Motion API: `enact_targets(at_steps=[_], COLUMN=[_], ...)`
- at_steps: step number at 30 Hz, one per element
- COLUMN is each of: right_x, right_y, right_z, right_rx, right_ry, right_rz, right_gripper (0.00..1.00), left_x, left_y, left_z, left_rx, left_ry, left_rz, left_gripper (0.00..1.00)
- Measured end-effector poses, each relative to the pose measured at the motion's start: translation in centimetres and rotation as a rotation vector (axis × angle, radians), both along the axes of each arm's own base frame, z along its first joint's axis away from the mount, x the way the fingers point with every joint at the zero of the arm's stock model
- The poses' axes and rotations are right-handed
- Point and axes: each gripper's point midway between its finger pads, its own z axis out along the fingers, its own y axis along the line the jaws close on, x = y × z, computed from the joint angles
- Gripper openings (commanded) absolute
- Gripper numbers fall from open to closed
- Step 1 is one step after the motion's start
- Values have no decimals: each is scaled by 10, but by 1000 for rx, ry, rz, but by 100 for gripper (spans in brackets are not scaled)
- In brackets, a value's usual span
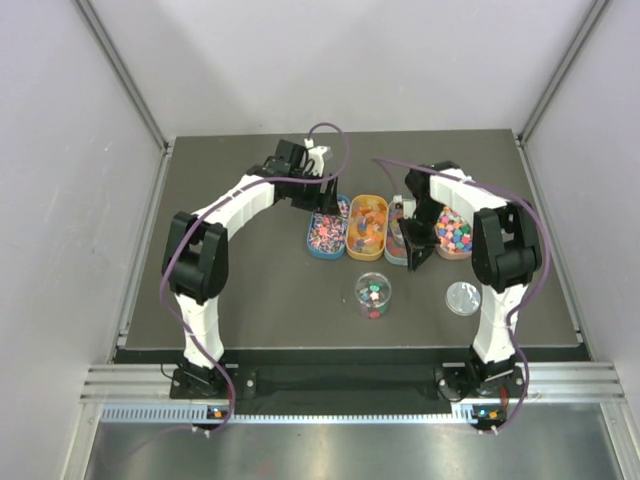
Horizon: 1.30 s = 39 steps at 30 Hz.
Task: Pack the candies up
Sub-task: Scoop the fake candies from the storage box.
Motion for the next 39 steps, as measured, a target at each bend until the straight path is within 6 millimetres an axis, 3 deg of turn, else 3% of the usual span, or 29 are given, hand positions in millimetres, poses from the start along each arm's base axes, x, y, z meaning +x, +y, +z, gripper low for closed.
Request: enact_targets(at_steps=[5, 13, 26, 32, 39], right_x=[27, 27, 44, 34, 38], right_y=[1, 2, 2, -2, -3], right_z=[3, 2, -9, -23, -22], right_rx=[26, 46, 58, 63, 76], right_ry=[-46, -43, -105, -122, -211], right_rz=[-44, -54, -64, -62, -61], right_gripper=[0, 0, 0, 0, 0], left_x=[-12, -30, -30, -30, -23], left_y=[18, 46, 47, 46, 48], left_z=[-9, -9, -10, -11, -34], left_rx=[72, 138, 142, 139, 165], left_ry=[11, 4, 4, 9, 42], left_rz=[5, 26, 26, 27, 38], left_gripper=[82, 82, 82, 81, 79])
